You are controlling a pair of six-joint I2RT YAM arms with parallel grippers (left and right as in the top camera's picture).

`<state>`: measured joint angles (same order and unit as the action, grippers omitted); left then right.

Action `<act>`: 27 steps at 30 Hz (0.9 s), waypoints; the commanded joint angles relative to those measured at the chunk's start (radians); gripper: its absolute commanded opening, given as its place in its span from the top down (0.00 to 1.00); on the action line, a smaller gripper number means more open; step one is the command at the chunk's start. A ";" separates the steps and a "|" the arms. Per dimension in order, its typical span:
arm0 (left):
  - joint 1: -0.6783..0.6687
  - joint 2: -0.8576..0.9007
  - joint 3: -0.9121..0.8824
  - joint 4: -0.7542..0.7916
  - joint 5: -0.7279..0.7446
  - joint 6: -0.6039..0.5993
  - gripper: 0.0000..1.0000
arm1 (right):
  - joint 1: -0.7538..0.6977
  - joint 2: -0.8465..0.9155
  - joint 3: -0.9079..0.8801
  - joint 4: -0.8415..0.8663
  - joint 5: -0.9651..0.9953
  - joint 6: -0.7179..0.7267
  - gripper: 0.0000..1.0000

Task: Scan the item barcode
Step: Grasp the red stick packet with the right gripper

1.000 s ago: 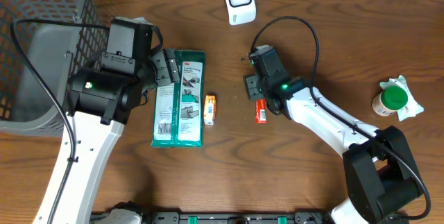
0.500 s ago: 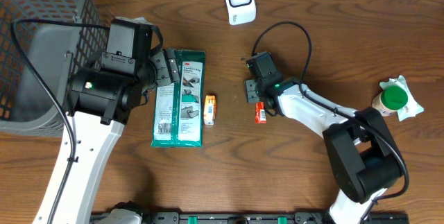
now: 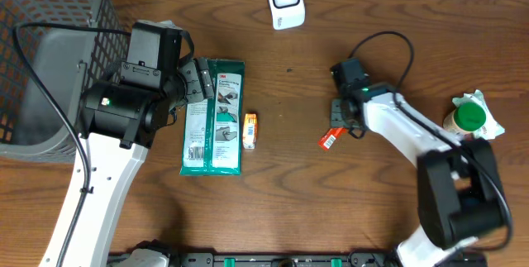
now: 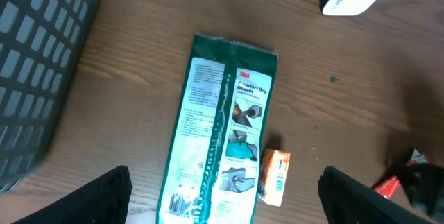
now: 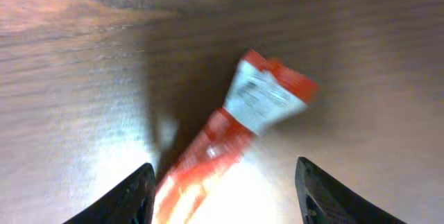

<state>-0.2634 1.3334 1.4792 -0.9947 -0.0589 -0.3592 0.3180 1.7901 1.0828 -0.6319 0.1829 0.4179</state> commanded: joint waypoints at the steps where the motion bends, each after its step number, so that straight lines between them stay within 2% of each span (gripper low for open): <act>1: 0.005 0.002 0.015 -0.002 -0.013 0.010 0.14 | -0.016 -0.135 0.003 -0.017 -0.010 0.011 0.38; 4: 0.005 0.002 0.015 -0.002 -0.013 0.010 0.14 | -0.014 -0.238 0.003 -0.029 -0.071 -0.051 0.36; 6: 0.005 0.002 0.015 -0.002 -0.013 0.010 0.14 | -0.014 -0.293 0.003 -0.053 -0.127 -0.068 0.42; 8: 0.005 0.002 0.015 -0.002 -0.013 0.010 0.14 | -0.014 -0.325 0.003 -0.095 -0.172 -0.067 0.55; 12: 0.005 0.002 0.015 -0.002 -0.013 0.010 0.14 | 0.001 -0.319 -0.005 -0.186 -0.188 -0.067 0.93; 13: 0.005 0.002 0.015 -0.002 -0.013 0.010 0.14 | 0.007 -0.311 -0.011 -0.197 -0.188 -0.067 0.97; 20: 0.005 0.002 0.015 -0.002 -0.013 0.010 0.14 | 0.065 -0.225 -0.122 -0.169 -0.190 -0.047 0.99; 27: 0.005 0.002 0.015 -0.002 -0.013 0.010 0.14 | 0.123 -0.139 -0.199 -0.058 -0.226 -0.018 0.97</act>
<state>-0.2634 1.3334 1.4788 -0.9943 -0.0593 -0.3592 0.4164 1.6306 0.9005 -0.7231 -0.0250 0.3771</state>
